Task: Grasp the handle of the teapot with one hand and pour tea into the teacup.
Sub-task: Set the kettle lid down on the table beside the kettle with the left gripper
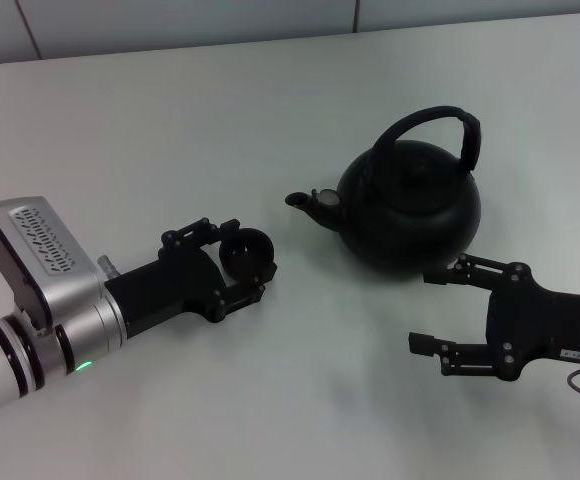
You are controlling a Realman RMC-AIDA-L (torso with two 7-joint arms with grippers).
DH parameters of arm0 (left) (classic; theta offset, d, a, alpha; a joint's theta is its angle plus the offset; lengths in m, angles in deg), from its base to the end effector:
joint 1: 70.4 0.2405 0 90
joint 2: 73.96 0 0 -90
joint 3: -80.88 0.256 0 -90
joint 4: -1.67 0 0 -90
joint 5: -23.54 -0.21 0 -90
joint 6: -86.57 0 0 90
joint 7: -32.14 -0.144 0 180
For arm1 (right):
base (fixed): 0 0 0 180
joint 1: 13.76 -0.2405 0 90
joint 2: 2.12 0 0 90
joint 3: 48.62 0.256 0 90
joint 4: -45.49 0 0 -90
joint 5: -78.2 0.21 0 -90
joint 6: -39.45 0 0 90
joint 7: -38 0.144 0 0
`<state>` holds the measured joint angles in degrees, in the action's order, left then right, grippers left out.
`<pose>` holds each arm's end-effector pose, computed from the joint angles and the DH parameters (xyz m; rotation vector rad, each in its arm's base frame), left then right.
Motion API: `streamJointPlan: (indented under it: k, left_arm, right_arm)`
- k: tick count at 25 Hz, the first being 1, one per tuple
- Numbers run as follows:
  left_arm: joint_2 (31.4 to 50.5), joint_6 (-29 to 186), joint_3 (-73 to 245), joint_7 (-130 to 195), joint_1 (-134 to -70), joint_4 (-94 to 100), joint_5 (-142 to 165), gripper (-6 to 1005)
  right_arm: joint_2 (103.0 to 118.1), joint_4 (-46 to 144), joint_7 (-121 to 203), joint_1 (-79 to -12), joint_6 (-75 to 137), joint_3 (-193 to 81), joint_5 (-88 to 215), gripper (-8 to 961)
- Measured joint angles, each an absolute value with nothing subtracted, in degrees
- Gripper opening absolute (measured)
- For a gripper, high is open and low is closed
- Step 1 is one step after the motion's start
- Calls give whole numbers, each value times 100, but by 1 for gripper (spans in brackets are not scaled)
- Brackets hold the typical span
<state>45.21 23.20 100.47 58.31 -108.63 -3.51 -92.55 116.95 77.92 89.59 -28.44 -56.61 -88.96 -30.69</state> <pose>-0.2650 0.3127 -0.1157 -2.5725 -0.2864 -0.5904 0.3218 0.2348 -0.0090 -2.6545 0.3627 0.7644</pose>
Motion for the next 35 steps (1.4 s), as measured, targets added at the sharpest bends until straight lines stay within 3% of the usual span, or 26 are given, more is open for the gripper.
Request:
streamJointPlan:
  k: [22,28,35]
  left_arm:
    - [4521,2461,10047,5833,-10872,-452,-9250,753]
    - [4521,2349,9979,5833,-10858,-446,-9238,812]
    - [4433,762,9927,6074,-10304,229,-9255,813]
  right_arm:
    - [11695,7792,8959,-2843,-5679,-8881,-3060,816]
    - [11695,7791,8959,-2843,-5676,-8875,-3060,816]
    - [11695,7799,8959,-2843,-5661,-8834,-3060,816]
